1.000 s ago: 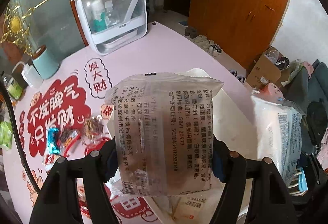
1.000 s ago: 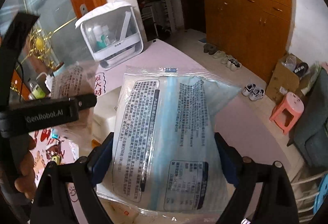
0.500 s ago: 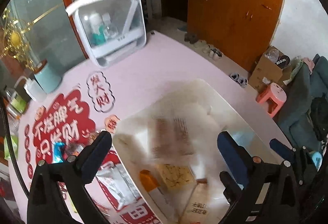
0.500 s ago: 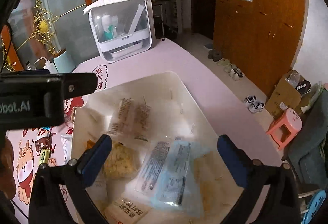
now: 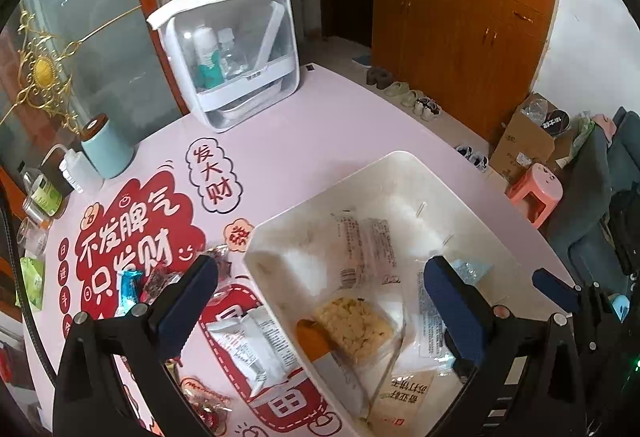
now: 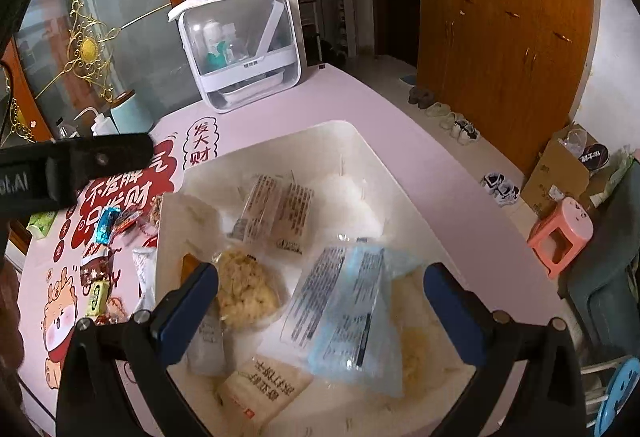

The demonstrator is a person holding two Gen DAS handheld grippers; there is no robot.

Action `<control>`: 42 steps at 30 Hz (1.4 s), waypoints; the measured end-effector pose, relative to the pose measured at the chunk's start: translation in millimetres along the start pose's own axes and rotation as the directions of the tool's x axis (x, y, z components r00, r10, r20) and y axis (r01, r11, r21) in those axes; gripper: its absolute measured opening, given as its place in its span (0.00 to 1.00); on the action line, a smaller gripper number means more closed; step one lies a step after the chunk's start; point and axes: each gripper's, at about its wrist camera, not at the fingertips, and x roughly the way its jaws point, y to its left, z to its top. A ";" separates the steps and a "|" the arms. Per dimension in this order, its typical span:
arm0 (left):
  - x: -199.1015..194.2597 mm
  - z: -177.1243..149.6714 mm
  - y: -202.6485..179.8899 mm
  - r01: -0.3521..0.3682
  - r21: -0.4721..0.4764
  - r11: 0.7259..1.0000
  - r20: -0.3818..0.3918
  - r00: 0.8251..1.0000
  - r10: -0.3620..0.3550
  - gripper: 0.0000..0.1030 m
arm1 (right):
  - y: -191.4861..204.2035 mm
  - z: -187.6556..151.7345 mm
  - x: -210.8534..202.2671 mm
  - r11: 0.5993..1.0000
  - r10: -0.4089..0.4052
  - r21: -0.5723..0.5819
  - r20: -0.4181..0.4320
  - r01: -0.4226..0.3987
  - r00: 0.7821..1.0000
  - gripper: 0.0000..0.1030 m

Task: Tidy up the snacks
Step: 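Move both tools back over the remaining snacks on the table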

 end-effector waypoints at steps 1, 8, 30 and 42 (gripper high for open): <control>-2.1 -2.2 4.2 -0.002 -0.006 1.000 0.000 1.000 0.002 0.99 | -0.3 -1.8 -0.9 1.000 0.000 0.003 -0.004 0.000 1.000 1.00; -19.6 -24.3 48.4 -0.027 -0.078 0.997 -0.015 1.000 0.026 0.99 | -0.9 -18.2 -10.5 0.999 0.022 0.049 -0.032 -0.021 0.999 1.00; -96.2 -107.6 186.5 -0.195 -0.220 0.956 -0.027 0.981 0.194 0.99 | 118.4 -15.7 -38.0 0.970 0.221 -0.103 -0.003 -0.221 0.975 1.00; -69.4 -148.6 224.5 -0.201 -0.168 0.965 -0.112 0.977 0.183 0.99 | 191.7 -23.4 -10.1 0.969 0.180 -0.162 -0.051 -0.186 0.982 0.89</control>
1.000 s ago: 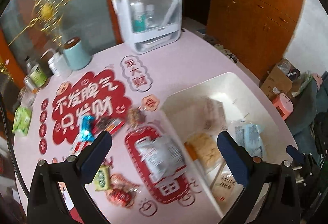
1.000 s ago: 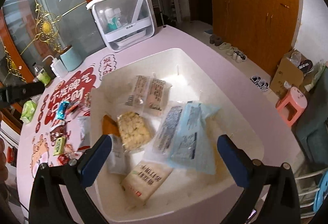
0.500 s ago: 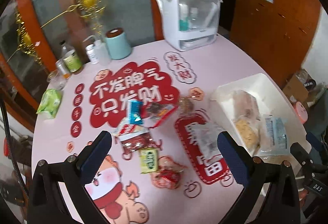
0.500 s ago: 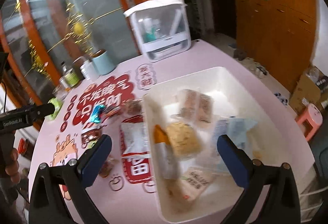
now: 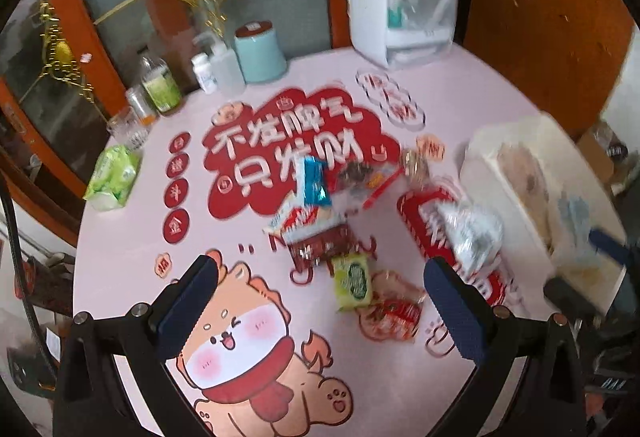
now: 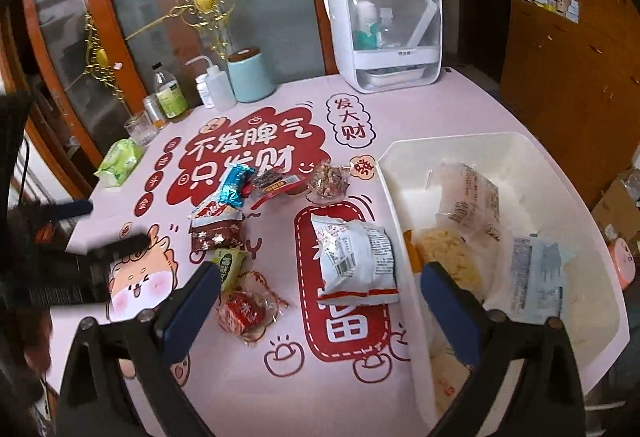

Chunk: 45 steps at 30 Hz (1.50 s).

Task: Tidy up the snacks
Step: 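Move both tools back over the remaining snacks on the table, then grasp the red-wrapped pastry with the left tool while the right grasps the white printed bag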

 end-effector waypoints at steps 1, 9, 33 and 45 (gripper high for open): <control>7.9 -5.9 -2.1 0.002 0.024 1.000 -0.014 1.000 -0.002 0.99 | 1.4 1.3 6.8 1.000 -0.007 0.012 -0.013 0.007 1.000 0.88; 58.6 -46.4 -7.0 0.097 0.110 0.989 -0.107 0.991 -0.085 0.99 | 17.0 4.6 60.6 0.996 -0.081 0.019 -0.089 0.083 0.993 0.81; 134.9 -78.0 -46.2 0.258 -0.064 0.964 -0.158 0.951 -0.265 0.98 | 25.0 4.5 152.5 0.924 -0.377 -0.152 -0.218 0.350 0.900 0.81; 142.3 -78.8 -59.4 0.249 -0.043 0.968 -0.136 0.958 -0.252 0.60 | 28.4 3.9 163.0 0.877 -0.460 -0.261 -0.211 0.404 0.862 0.44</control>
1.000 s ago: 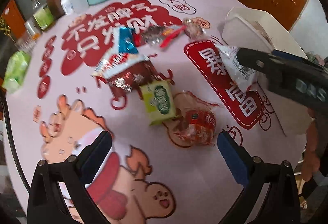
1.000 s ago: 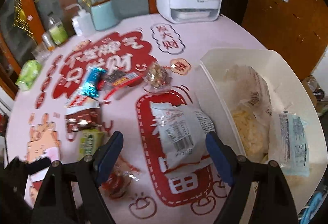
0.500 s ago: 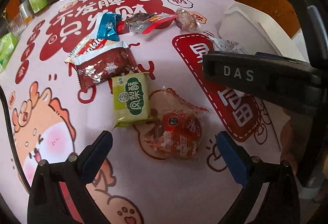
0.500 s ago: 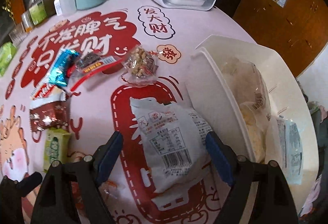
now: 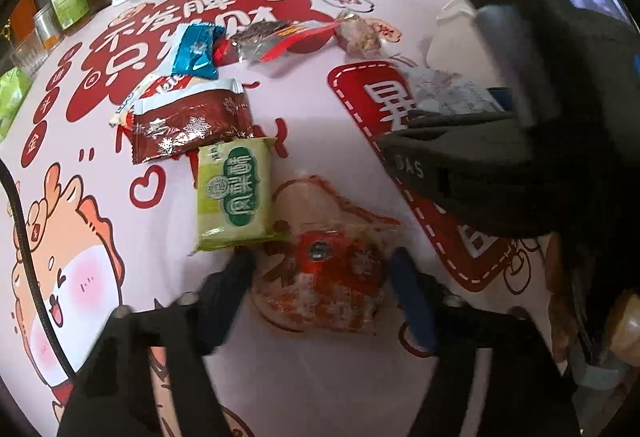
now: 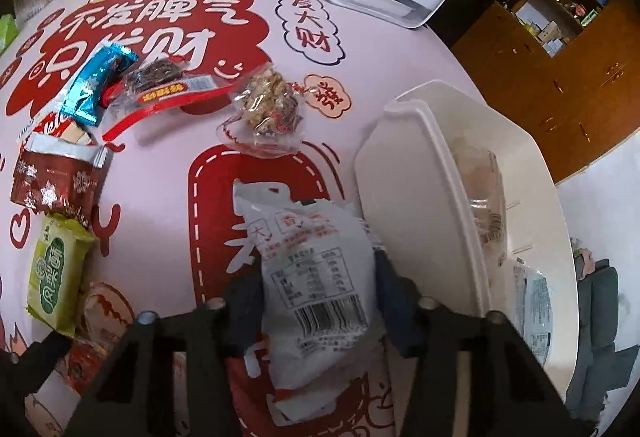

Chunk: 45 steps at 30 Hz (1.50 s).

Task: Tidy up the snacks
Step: 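Grasp the red-wrapped pastry with the left tool while the right grasps the white printed bag, then carry both packs over the white tray and open both tools to drop them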

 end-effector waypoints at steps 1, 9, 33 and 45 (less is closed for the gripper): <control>-0.1 -0.1 -0.2 -0.001 -0.002 1.000 0.001 1.000 0.001 0.59 | -1.9 0.0 -0.9 1.000 0.016 0.008 0.004 -0.016 1.000 0.42; -10.5 -4.6 5.9 0.008 -0.022 1.000 -0.005 1.000 -0.008 0.50 | -14.9 -7.0 -31.1 0.974 0.209 0.081 0.051 -0.212 0.977 0.38; -116.8 21.2 -48.5 -0.113 0.048 0.992 0.095 0.990 0.108 0.50 | -159.0 -62.8 -151.1 0.876 0.319 0.242 0.356 -0.417 0.878 0.38; -171.2 78.1 -122.9 -0.094 0.085 0.992 0.250 0.966 0.070 0.51 | -237.0 -98.5 -158.8 0.833 0.226 0.373 0.444 -0.408 0.867 0.39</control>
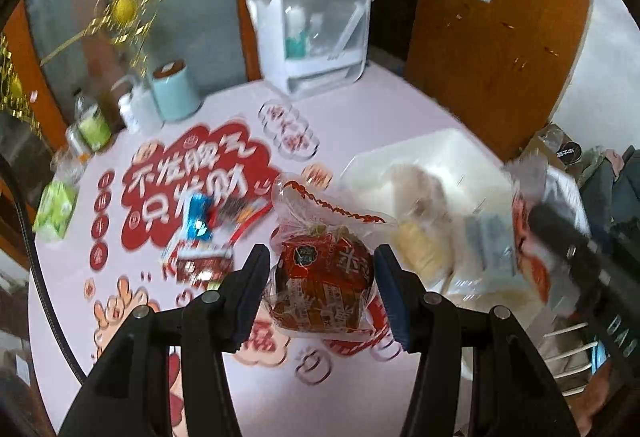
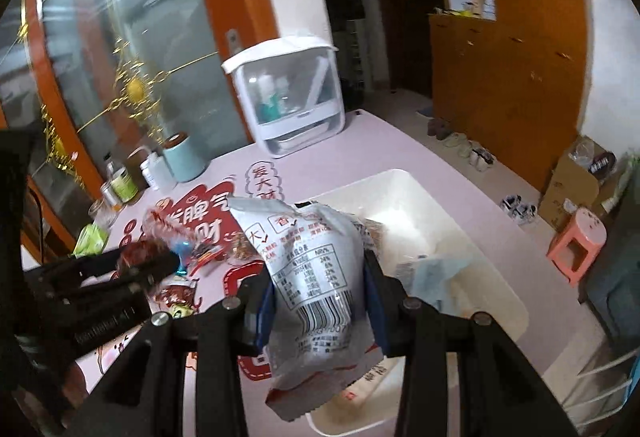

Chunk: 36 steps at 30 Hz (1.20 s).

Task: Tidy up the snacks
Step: 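Carry both packs over the white tray and open both tools to drop them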

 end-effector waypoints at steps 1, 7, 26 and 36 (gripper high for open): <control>-1.0 4.0 -6.6 0.002 0.008 1.000 0.006 1.000 -0.002 0.51 | -7.0 -0.3 0.4 1.000 -0.004 0.014 -0.002 0.004 1.000 0.39; -1.0 31.3 -55.1 0.019 0.071 0.997 0.052 0.998 -0.023 0.51 | -37.1 -1.6 2.9 0.996 -0.024 0.084 -0.002 0.025 1.000 0.39; 53.1 49.6 -122.5 -0.005 0.158 0.987 0.010 1.000 0.003 0.53 | -64.7 -5.5 49.1 0.990 -0.085 0.107 -0.075 0.093 0.994 0.40; 67.6 50.8 -124.1 -0.075 0.187 0.980 0.018 0.997 0.073 0.79 | -73.0 -12.0 69.2 0.987 -0.029 0.150 -0.161 0.053 0.987 0.55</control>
